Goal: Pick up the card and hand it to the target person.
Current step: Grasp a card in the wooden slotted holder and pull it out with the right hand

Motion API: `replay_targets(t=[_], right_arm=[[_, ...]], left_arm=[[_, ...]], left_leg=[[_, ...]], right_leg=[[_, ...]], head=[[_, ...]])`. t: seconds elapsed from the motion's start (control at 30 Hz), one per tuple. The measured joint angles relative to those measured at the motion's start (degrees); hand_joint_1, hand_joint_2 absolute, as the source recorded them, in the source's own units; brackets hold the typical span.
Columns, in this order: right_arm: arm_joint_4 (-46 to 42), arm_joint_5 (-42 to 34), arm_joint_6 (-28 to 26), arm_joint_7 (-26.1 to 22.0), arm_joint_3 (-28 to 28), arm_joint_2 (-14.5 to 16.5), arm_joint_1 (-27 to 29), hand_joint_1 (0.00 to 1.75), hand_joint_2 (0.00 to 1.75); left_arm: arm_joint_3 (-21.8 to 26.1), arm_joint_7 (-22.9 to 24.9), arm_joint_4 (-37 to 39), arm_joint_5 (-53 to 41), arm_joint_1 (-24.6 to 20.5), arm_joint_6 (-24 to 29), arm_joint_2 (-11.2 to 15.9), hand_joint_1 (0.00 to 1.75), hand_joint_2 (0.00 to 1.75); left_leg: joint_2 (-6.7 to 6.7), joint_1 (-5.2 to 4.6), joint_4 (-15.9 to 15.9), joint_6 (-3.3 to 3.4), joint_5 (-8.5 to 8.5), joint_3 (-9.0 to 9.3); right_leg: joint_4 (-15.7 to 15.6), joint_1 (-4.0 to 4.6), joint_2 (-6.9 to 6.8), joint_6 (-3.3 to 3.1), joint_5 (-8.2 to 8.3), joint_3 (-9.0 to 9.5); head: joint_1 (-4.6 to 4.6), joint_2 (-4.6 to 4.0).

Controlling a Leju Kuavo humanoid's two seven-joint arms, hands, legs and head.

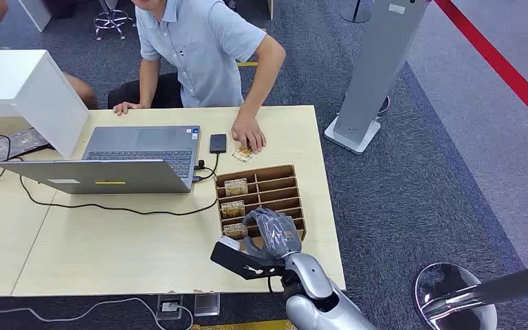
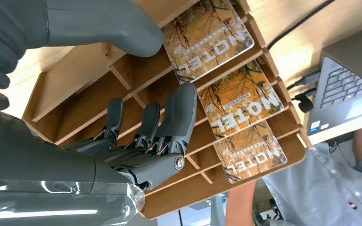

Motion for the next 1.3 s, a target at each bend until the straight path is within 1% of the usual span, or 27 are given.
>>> replay_targets(t=[0.17,0.33,0.53,0.67,0.87,1.17,1.3], right_arm=[[-0.64,-0.02,0.03,-0.1,0.05,0.0,-0.05,0.93,1.75],[-0.81,-0.17,0.09,-0.63,0.6,0.01,-0.54,0.86,1.75],[-0.67,-1.92,0.5,-1.33,1.1,0.35,-0.94,0.86,1.75],[1.0,-4.12,0.23,-2.04,1.32,0.86,-1.56,0.85,1.75],[3.75,-5.03,-0.38,-2.44,1.51,1.66,-2.4,0.84,1.75],[5.4,-5.48,-0.71,-2.33,1.75,2.38,-3.04,0.86,1.75],[7.62,-6.02,-1.55,-1.89,2.38,2.86,-3.89,0.89,1.75]], left_arm=[[0.02,0.06,-0.01,0.05,0.0,0.06,-0.01,0.0,1.75],[0.0,0.26,-0.01,0.15,0.0,0.29,-0.18,0.0,1.75],[0.0,0.51,-0.02,0.37,0.0,0.74,-0.28,0.0,1.75],[-0.01,0.74,-0.02,0.52,-0.01,0.82,-0.34,0.0,1.75],[-0.03,0.89,-0.01,0.52,-0.01,0.86,-0.43,0.0,1.75],[-0.04,0.89,-0.02,0.5,-0.02,0.75,-0.44,0.0,1.75],[-0.26,0.99,-0.01,0.48,-0.02,0.77,-0.46,0.0,1.75]], left_leg=[[0.0,0.0,0.0,0.0,0.0,0.0],[0.0,0.0,0.0,0.0,0.0,0.0],[0.0,0.0,0.0,0.0,0.0,-0.01],[0.0,0.0,0.0,0.0,0.0,-0.01],[0.0,0.0,0.0,0.0,0.0,0.0],[0.0,0.0,0.0,0.0,0.0,0.0],[0.0,0.0,0.0,0.0,0.0,0.04]], right_leg=[[0.0,0.0,0.0,0.0,0.0,0.0],[0.0,0.0,0.0,0.0,0.0,0.0],[0.0,0.0,0.0,0.0,0.0,0.0],[0.0,0.0,0.0,0.0,0.0,0.0],[0.0,0.0,0.0,0.0,0.0,0.0],[0.0,0.0,0.0,0.0,0.0,0.0],[0.0,0.0,0.0,0.0,0.0,0.04]], head=[[-0.02,-0.01],[-0.03,-0.01],[-0.02,-0.01],[-0.03,-0.01],[0.01,-0.01],[0.0,-0.01],[0.01,-0.01]])
